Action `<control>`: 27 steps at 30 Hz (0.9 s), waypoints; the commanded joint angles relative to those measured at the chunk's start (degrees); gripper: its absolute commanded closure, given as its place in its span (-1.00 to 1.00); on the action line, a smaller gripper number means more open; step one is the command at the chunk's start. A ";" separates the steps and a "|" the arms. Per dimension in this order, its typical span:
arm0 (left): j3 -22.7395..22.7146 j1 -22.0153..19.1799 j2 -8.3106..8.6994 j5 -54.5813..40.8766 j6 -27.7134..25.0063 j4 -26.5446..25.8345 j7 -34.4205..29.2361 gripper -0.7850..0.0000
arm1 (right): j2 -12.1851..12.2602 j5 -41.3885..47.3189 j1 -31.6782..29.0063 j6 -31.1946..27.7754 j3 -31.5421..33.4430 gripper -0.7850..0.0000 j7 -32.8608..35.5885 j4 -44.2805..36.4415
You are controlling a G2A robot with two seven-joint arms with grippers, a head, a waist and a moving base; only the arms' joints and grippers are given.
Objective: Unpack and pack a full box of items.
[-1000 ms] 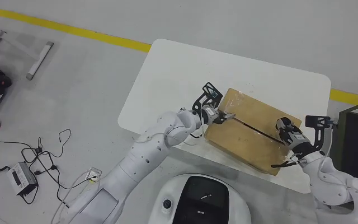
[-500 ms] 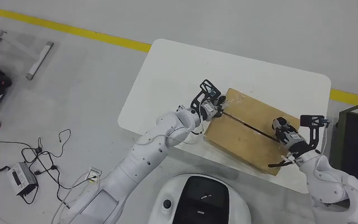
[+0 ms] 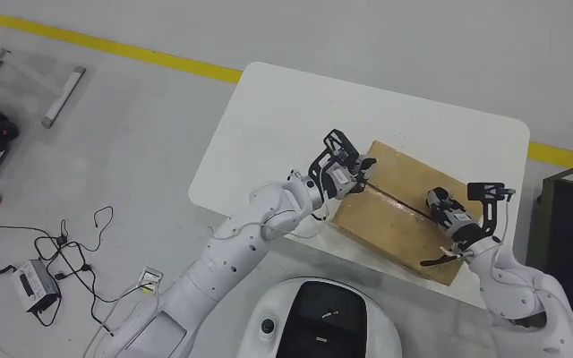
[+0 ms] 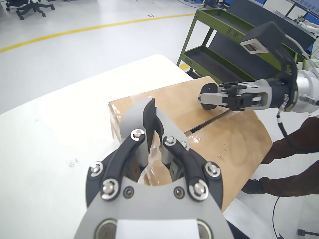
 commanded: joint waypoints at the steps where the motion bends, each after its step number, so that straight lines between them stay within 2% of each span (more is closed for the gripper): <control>1: 0.08 0.34 0.06 0.29 -0.84 -0.02 0.23 1.00 | -0.05 -0.22 0.48 0.21 -0.59 1.00 0.18 0.34; 2: 0.13 0.48 0.08 0.30 -1.38 0.00 0.45 0.95 | -0.08 -0.26 0.76 0.22 -1.02 1.00 0.32 0.49; 3: 0.10 0.55 0.09 0.24 -1.71 0.08 0.62 0.56 | -0.10 -0.49 1.05 0.27 -1.40 1.00 0.50 0.71; 4: 0.04 0.58 0.10 0.11 -2.05 0.25 0.76 0.48 | -0.13 -0.88 1.38 0.35 -1.85 1.00 0.59 0.93; 7: -0.23 0.63 0.10 -0.31 -2.92 0.61 2.12 0.48 | -0.24 -1.38 2.34 0.30 -3.33 1.00 1.00 1.57; 8: -0.40 0.66 0.09 -0.64 -3.15 0.61 2.72 0.37 | -0.27 -1.61 2.67 0.38 -3.71 1.00 1.12 1.80; 10: -0.86 0.75 0.12 -1.44 -3.86 0.67 3.78 -0.14 | -0.35 -1.82 3.22 0.44 -4.49 1.00 1.20 2.16; 12: -1.22 0.89 0.16 -2.12 -4.25 0.85 3.99 -0.12 | -0.40 -2.02 3.66 0.49 -5.07 1.00 1.32 2.38; 13: -1.37 0.90 0.18 -2.16 -4.18 0.91 3.80 -0.40 | -0.43 -2.01 3.82 0.48 -5.34 1.00 1.34 2.47; 14: -1.52 0.95 0.20 -2.20 -4.00 0.98 3.63 -0.87 | -0.46 -1.97 3.96 0.41 -5.59 1.00 1.38 2.51; 15: -1.74 1.03 0.22 -2.30 -3.52 1.18 3.37 -1.00 | -0.47 -2.01 4.09 0.40 -5.74 1.00 1.38 2.52; 20: -2.76 0.75 0.12 -3.35 1.40 2.45 -0.66 -1.00 | -0.49 -2.00 4.19 0.39 -5.85 1.00 1.41 2.32; 27: -3.75 0.15 -0.34 -10.73 7.41 3.62 -9.79 -1.00 | -0.52 -2.04 4.30 0.17 -5.89 1.00 1.01 2.90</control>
